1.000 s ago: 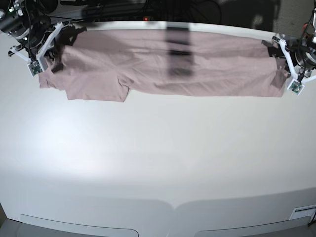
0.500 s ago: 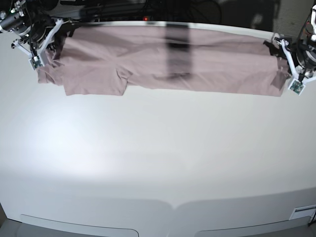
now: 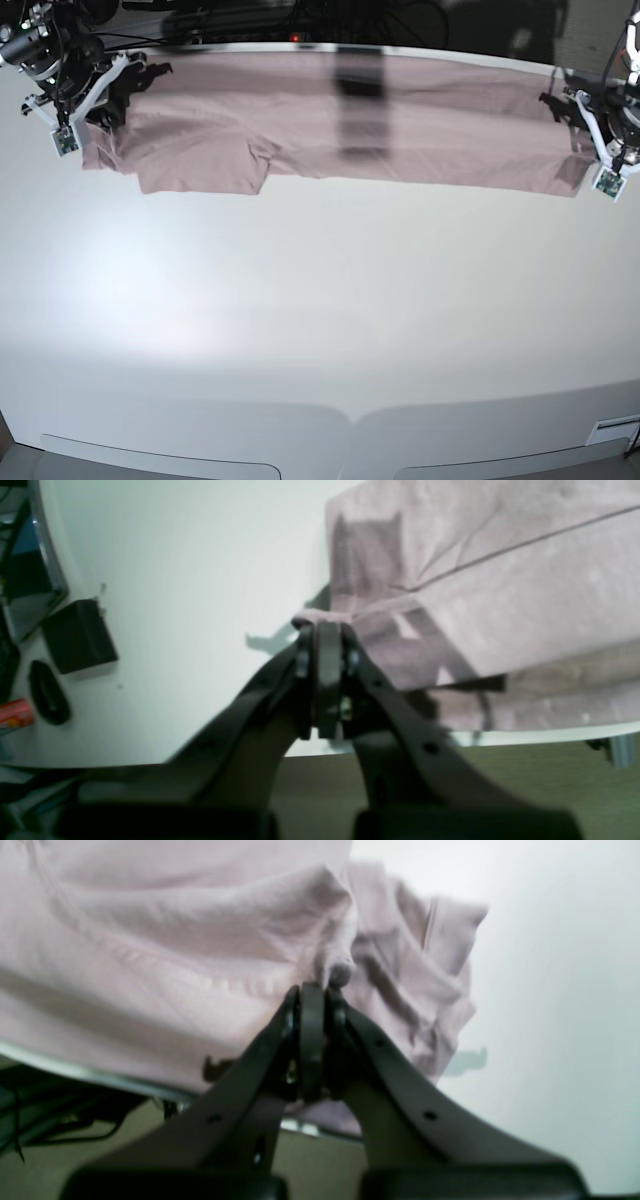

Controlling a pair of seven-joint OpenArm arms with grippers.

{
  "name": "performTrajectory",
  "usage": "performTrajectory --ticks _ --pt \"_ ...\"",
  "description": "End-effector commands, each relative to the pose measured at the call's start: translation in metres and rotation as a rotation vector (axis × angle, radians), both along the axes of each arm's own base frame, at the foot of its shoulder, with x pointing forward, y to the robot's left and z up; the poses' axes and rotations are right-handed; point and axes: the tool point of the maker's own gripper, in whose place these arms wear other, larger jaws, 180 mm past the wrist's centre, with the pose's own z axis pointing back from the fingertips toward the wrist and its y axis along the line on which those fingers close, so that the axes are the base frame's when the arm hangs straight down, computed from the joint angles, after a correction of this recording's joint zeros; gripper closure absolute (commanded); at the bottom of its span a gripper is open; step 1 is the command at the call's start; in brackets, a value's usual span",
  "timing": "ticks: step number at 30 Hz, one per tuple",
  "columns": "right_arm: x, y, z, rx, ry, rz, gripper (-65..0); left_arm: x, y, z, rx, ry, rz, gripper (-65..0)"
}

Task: Fold the T-shirt properly
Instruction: 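Lay the folded hem down along the collar edge with both grippers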

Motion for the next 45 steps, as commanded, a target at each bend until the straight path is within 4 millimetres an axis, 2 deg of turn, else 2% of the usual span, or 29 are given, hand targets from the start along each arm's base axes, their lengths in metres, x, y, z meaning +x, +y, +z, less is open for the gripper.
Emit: performTrajectory --ticks 1,5,9,15,17,25,29,38,45 --pt "0.007 -0.002 0.010 -0.008 -0.045 0.008 0.0 0.010 0.007 0.013 0.038 -0.053 0.000 0.0" --pt "0.009 0.001 0.012 -0.001 -0.060 0.027 0.0 0.017 0.014 0.021 0.071 -0.113 0.029 0.0" --pt "0.011 0.003 0.014 0.012 -0.075 0.028 0.0 0.017 0.014 0.023 0.069 -0.117 0.034 0.0" --pt "0.015 0.009 0.021 0.033 -0.097 0.038 0.0 0.018 -0.003 0.043 0.060 -0.159 0.006 0.0" --pt "0.015 0.011 0.025 0.031 -0.100 0.043 0.0 0.014 -0.005 0.043 0.067 -0.141 0.008 0.0" --pt "0.015 -0.014 0.047 0.042 -0.145 -0.041 0.0 -0.009 0.004 0.032 0.132 -0.076 0.005 0.0" --pt "0.010 -0.029 0.056 0.049 -0.151 -0.094 0.0 -0.010 0.006 0.033 0.138 -0.077 0.011 0.0" --pt "-0.003 -0.031 0.046 0.049 -0.079 -0.120 0.0 -0.017 0.010 0.029 0.153 -0.037 0.031 0.0" --pt "-0.015 -0.026 0.034 0.069 -0.020 -0.150 0.0 -0.037 0.009 0.018 0.151 0.024 0.025 0.0"
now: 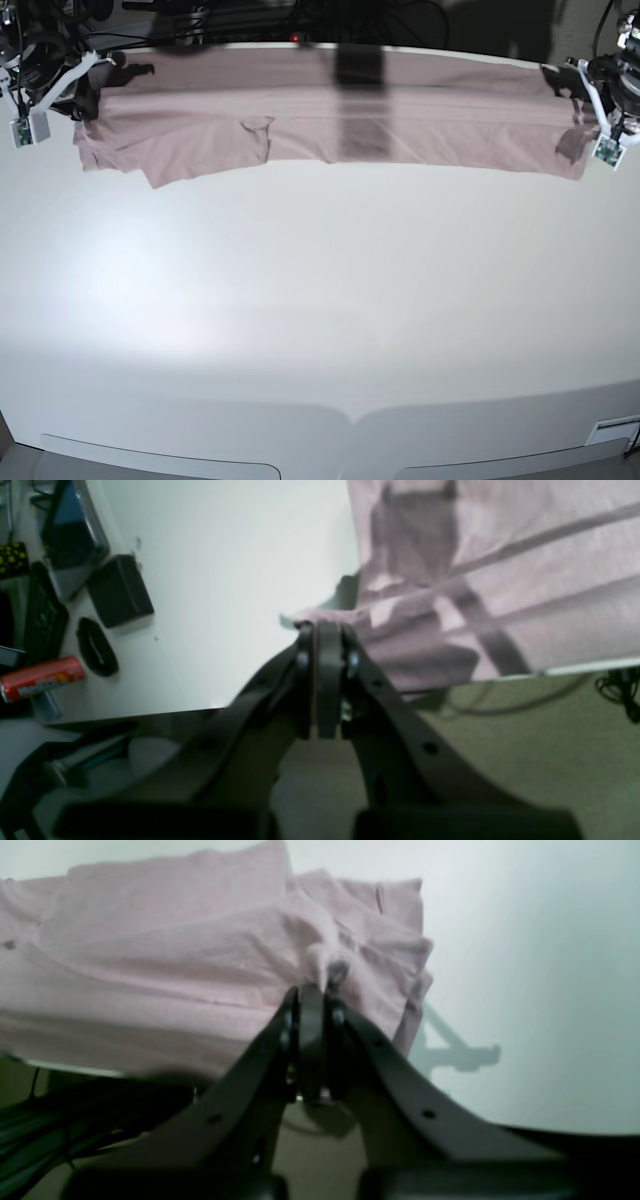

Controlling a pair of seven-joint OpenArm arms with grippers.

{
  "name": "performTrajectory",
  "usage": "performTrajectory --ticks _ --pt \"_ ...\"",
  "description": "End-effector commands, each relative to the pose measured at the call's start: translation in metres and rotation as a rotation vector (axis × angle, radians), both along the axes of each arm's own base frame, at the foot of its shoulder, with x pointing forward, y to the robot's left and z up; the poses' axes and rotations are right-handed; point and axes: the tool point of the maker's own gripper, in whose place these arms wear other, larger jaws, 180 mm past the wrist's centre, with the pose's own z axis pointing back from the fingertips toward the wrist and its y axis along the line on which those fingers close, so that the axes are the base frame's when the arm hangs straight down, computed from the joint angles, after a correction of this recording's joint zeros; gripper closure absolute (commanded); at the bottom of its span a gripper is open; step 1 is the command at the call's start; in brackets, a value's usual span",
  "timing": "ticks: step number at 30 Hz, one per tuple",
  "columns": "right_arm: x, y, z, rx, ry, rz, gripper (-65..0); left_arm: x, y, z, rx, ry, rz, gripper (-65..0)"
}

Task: Fold the T-shirt properly
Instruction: 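Lay the folded hem down along the collar edge with both grippers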

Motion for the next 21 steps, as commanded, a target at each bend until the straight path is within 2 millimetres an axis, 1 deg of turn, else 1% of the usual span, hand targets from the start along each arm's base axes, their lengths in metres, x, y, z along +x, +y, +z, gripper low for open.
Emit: performTrajectory --ticks 1,5,9,14,16,17,18,19,21 --pt "0.003 -0.002 0.008 -0.013 -0.022 0.001 0.0 0.001 0.005 0.007 0.029 -0.017 -0.004 0.0" --pt "-0.005 -0.002 -0.002 0.003 0.021 -0.019 0.0 -0.006 0.002 0.001 0.001 0.005 -0.003 0.0" --pt "-0.019 -0.007 -0.018 0.023 0.093 -0.047 0.0 -0.007 0.004 -0.002 0.004 0.011 0.002 0.0" --pt "-0.024 -0.011 -0.026 0.040 0.116 -0.068 0.0 -0.005 0.003 -0.001 -0.001 -0.001 -0.006 0.0" --pt "-0.022 -0.011 -0.025 0.043 0.099 -0.069 -11.8 -0.004 0.002 0.000 -0.002 -0.005 -0.008 0.0" --pt "-0.019 -0.011 -0.024 0.044 0.083 -0.069 -16.6 -0.004 0.002 0.000 -0.003 -0.005 -0.008 0.0" --pt "-0.017 -0.011 -0.022 0.045 0.065 -0.069 -19.8 -0.004 0.002 0.000 -0.002 -0.005 -0.009 0.0" --pt "-0.015 -0.011 -0.021 0.045 0.052 -0.069 -21.7 -0.004 0.002 0.000 -0.002 -0.005 -0.008 -1.0" --pt "-0.014 -0.011 -0.020 0.046 0.045 -0.069 -22.5 -0.004 0.003 0.000 -0.002 -0.005 -0.008 -11.5"
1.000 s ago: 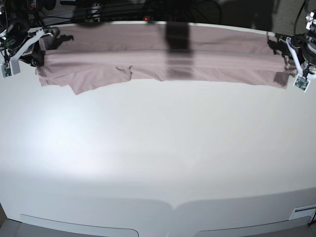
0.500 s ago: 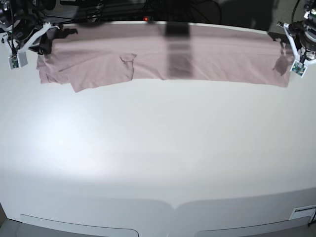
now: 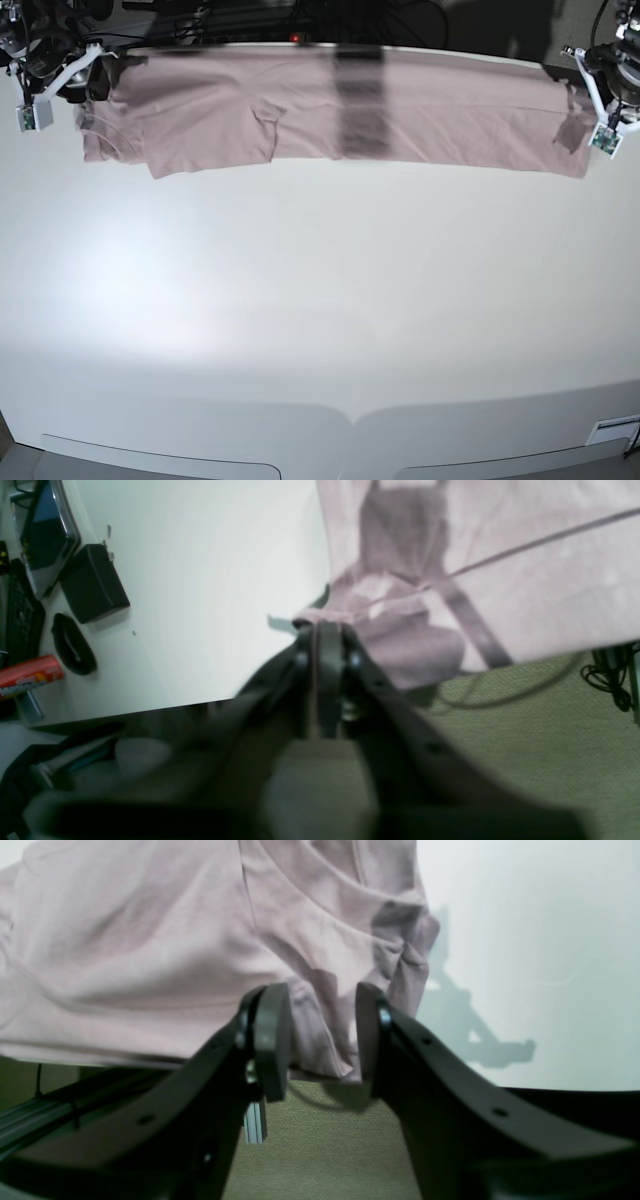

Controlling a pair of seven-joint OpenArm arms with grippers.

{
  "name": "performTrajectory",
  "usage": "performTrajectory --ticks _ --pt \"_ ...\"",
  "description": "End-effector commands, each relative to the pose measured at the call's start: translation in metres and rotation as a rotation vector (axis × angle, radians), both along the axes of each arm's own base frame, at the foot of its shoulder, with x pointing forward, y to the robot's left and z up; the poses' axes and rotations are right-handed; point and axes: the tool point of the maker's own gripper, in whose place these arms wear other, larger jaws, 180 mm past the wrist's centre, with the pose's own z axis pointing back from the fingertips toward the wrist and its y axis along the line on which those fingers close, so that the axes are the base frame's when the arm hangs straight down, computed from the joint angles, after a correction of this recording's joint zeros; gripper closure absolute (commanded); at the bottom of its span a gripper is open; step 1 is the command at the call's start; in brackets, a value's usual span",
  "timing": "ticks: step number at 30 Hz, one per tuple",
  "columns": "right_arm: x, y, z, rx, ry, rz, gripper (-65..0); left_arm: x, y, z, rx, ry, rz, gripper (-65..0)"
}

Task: Fold the T-shirt properly
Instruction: 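Lay the folded hem down along the collar edge with both grippers, then release the hem and pull both grippers back over the folded shirt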

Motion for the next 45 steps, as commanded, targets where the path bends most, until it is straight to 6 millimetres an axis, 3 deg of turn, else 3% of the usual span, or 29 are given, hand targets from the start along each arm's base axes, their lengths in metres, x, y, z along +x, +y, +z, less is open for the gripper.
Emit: performTrajectory --ticks 1,4,7,11,15,19,22,24,30,37,41,45 --pt "0.004 -0.003 0.008 -0.011 -0.029 0.003 -22.5 0.005 0.005 0.008 0.028 -0.026 -0.003 -15.9" --pt "0.004 -0.003 0.008 -0.011 -0.029 0.003 -22.6 0.007 0.012 0.012 0.053 -0.053 0.027 -22.1" --pt "0.007 -0.003 0.010 -0.010 -0.047 0.002 -22.5 0.009 0.015 0.014 0.063 -0.068 0.041 -22.1" --pt "0.031 0.007 0.028 0.070 -0.194 -0.004 -22.5 0.023 0.012 0.023 0.034 -0.173 0.054 -22.0" --pt "0.058 0.016 0.045 0.140 -0.303 -0.002 -22.5 0.037 -0.010 0.024 -0.111 -0.236 0.076 -22.0" --pt "0.083 0.026 0.053 0.156 -0.350 0.022 -22.5 0.047 -0.056 0.017 -0.376 -0.258 0.119 -22.0" --pt "0.089 0.042 0.041 0.152 -0.292 0.077 -22.5 0.046 -0.090 0.012 -0.508 -0.240 0.087 -22.0" --pt "0.088 0.052 0.030 0.127 -0.245 0.118 -22.5 0.041 -0.097 0.007 -0.532 -0.215 0.100 -22.0" --pt "0.078 0.059 -0.003 0.039 -0.116 0.178 -22.5 0.032 -0.099 -0.003 -0.545 -0.180 0.126 -22.0" --pt "0.057 0.052 -0.050 0.122 -0.013 0.107 -22.5 0.010 -0.085 -0.060 -0.583 -0.045 0.232 -21.9" --pt "0.059 0.051 -0.055 0.137 -0.014 0.092 -22.5 0.013 -0.092 -0.078 -0.637 -0.021 0.272 -21.9" --pt "0.074 0.048 -0.050 0.115 -0.041 0.097 -22.5 0.023 -0.093 -0.091 -0.659 -0.005 0.308 -21.9"
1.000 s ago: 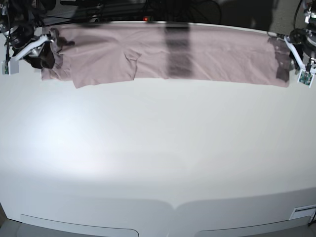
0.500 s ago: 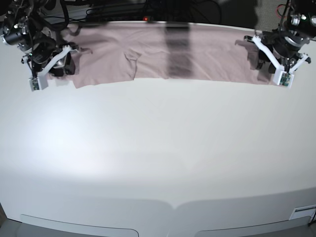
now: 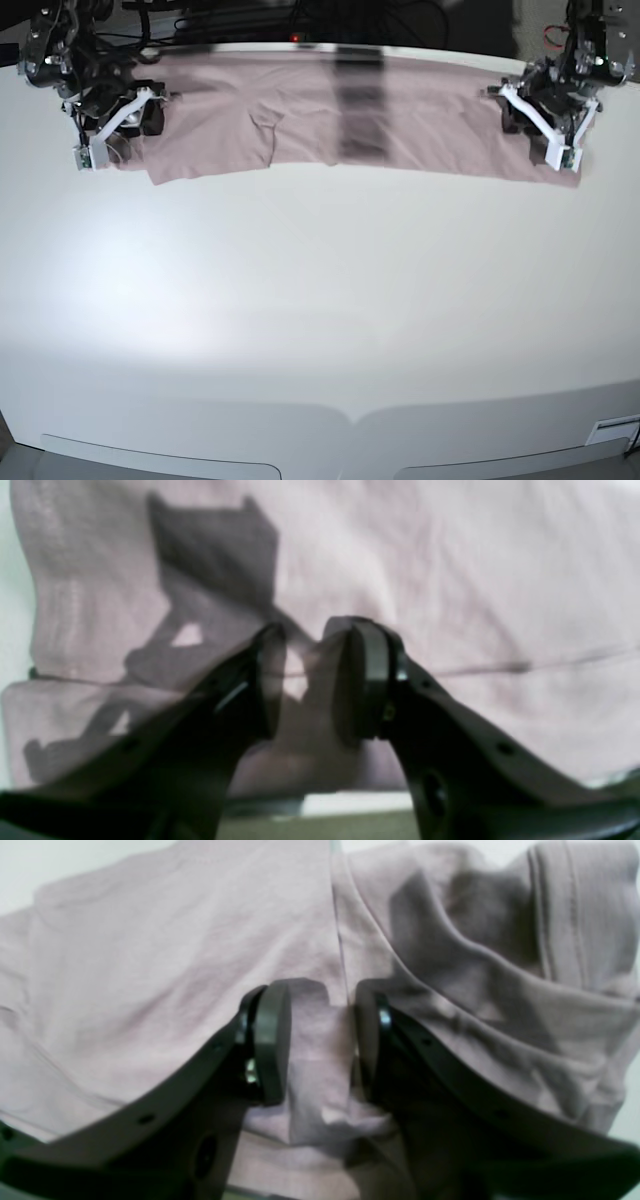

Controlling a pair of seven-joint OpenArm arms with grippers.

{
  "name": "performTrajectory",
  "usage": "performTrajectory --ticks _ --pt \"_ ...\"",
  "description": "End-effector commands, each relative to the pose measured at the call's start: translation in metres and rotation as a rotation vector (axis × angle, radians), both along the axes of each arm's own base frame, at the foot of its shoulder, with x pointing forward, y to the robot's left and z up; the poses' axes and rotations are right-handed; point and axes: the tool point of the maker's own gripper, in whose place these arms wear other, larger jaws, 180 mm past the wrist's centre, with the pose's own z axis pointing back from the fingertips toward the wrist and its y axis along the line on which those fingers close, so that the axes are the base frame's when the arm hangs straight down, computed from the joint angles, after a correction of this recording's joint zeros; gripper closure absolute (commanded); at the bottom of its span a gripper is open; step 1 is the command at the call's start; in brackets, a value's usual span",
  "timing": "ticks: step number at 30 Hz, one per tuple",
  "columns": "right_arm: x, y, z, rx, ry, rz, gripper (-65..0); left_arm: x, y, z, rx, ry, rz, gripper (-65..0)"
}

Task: Fold the T-shirt properly
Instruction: 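Release the hem and pull both grippers back over the folded shirt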

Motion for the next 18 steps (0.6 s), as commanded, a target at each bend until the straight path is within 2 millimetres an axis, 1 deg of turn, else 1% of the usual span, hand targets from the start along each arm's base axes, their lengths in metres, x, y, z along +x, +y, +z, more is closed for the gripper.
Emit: performTrajectory --ticks 1,5,8,9,11,13,15,18 --pt "0.011 -0.005 0.009 -0.019 -0.037 0.004 -22.5 -0.002 0.005 -0.005 0.011 0.031 0.000 -21.9" --pt "0.031 -0.005 0.019 -0.018 -0.086 0.004 -22.5 0.005 0.009 -0.016 0.005 0.053 0.012 -21.9" --pt "0.043 -0.006 0.024 -0.015 -0.111 0.000 -22.5 0.005 0.014 -0.027 0.010 0.083 0.006 -21.9" --pt "0.046 -0.007 0.023 -0.009 -0.112 -0.005 -22.5 0.004 0.015 -0.032 0.012 0.095 0.007 -21.9" --pt "0.049 -0.008 0.014 0.011 -0.095 -0.022 -22.5 0.000 0.018 -0.041 0.010 0.132 0.018 -21.9" --pt "0.050 -0.008 0.010 0.040 -0.089 -0.035 -22.5 -0.003 0.019 -0.044 0.009 0.147 0.021 -21.9" --pt "0.057 0.000 0.022 0.087 -0.138 -0.035 -22.5 -0.003 0.019 -0.043 0.010 0.142 0.019 -21.9" --pt "0.069 0.007 0.050 0.077 -0.218 0.000 -22.5 0.004 0.017 -0.036 0.012 0.116 0.010 -21.9"
